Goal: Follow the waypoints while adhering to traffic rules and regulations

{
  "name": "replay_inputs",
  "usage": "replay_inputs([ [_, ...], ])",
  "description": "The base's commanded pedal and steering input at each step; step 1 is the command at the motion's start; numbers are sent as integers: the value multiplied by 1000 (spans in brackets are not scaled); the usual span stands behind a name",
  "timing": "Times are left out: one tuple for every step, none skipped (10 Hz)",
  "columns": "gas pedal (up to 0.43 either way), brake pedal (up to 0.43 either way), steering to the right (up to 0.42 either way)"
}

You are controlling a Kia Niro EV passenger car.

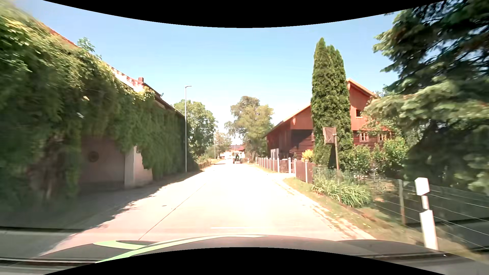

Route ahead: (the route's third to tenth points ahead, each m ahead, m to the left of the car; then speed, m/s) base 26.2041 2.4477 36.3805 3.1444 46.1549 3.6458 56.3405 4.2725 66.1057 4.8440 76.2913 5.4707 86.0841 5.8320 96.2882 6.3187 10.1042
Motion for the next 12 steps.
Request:
replay_inputs([
  [0, 0, -2],
  [0, 0, -3],
  [0, 0, -2],
  [0, 0, -3],
  [0, 0, -4],
  [0, 0, -5],
  [0, 0, -6],
  [0, 0, -7],
  [0, 0, -7],
  [0, 0, -7],
  [0, 0, -8],
  [0, 0, -7],
])
